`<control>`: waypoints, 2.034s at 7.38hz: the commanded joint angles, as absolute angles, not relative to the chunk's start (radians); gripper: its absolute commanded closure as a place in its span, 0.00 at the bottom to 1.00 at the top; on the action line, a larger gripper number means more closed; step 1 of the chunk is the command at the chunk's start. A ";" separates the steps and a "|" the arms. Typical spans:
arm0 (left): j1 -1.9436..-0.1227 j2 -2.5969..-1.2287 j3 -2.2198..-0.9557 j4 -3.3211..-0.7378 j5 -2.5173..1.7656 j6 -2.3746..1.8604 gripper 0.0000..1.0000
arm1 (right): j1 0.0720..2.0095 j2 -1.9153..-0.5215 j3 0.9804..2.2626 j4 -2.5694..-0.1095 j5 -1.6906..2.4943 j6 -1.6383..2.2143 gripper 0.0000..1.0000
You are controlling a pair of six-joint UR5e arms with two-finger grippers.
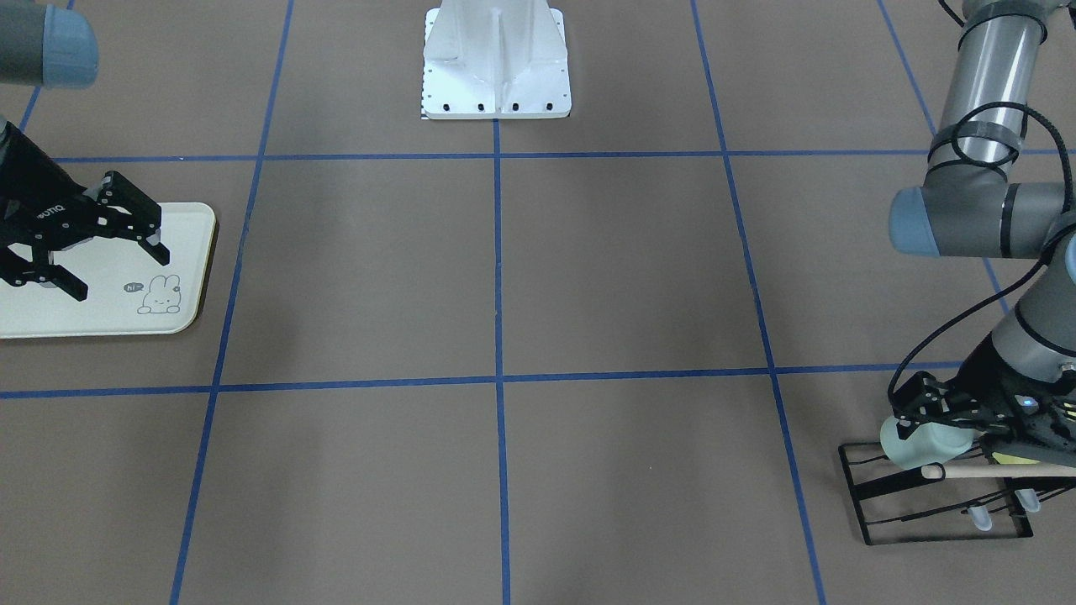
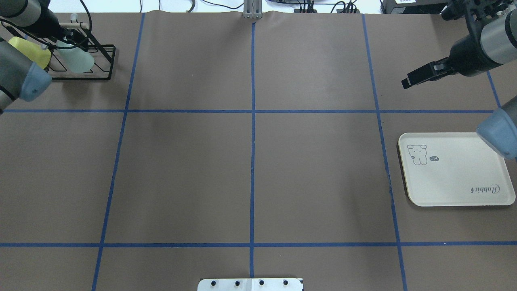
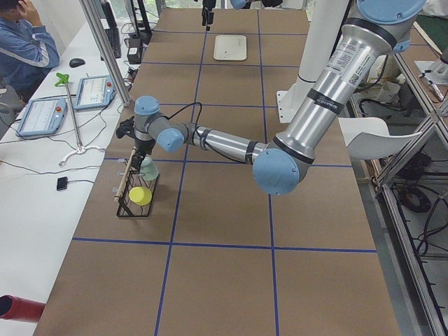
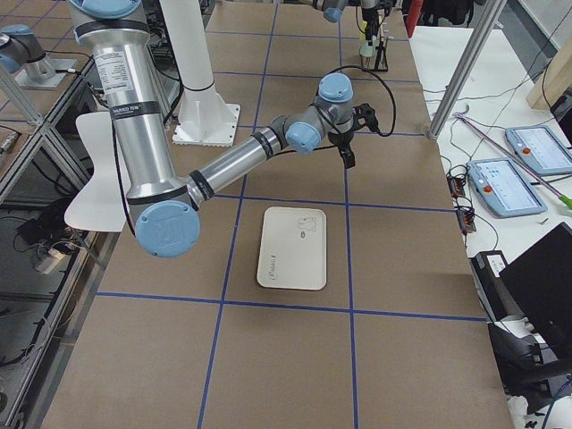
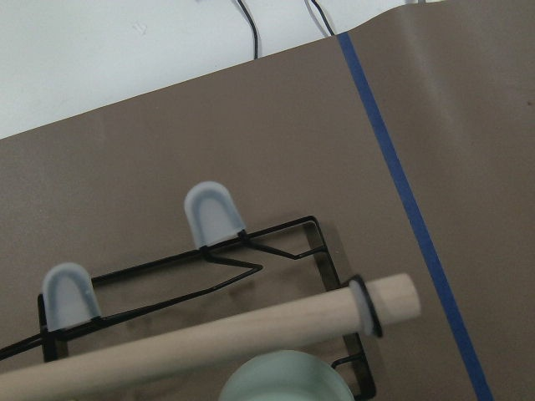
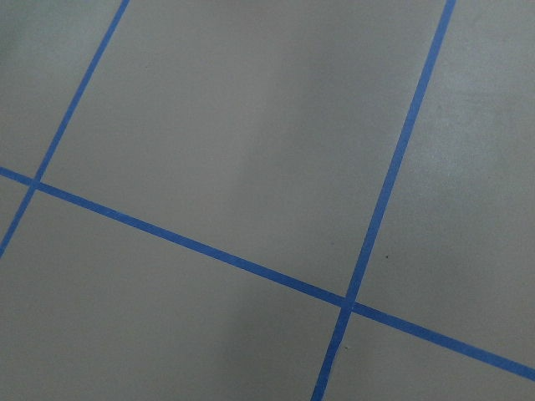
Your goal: Left arm grabs green cup and hands to right arm on tray
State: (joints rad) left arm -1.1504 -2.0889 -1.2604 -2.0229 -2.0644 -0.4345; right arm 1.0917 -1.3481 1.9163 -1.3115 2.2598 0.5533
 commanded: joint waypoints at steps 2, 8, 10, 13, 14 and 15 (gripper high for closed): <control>-1.149 -2.085 -1.259 -2.022 -2.065 -0.437 0.00 | 1.091 -1.347 1.916 -1.312 2.260 0.554 0.00; -1.146 -2.069 -1.264 -2.020 -2.065 -0.439 0.47 | 1.091 -1.348 1.916 -1.312 2.260 0.554 0.00; -1.147 -2.069 -1.273 -2.019 -2.071 -0.439 0.80 | 1.091 -1.348 1.916 -1.312 2.260 0.554 0.00; -1.158 -2.066 -1.354 -2.005 -2.079 -0.436 0.84 | 1.091 -1.348 1.916 -1.312 2.260 0.554 0.00; -1.166 -2.066 -1.385 -1.991 -2.107 -0.436 0.85 | 1.091 -1.348 1.916 -1.312 2.260 0.554 0.00; -1.214 -2.066 -1.437 -1.927 -2.150 -0.433 0.87 | 1.091 -1.348 1.916 -1.312 2.260 0.554 0.00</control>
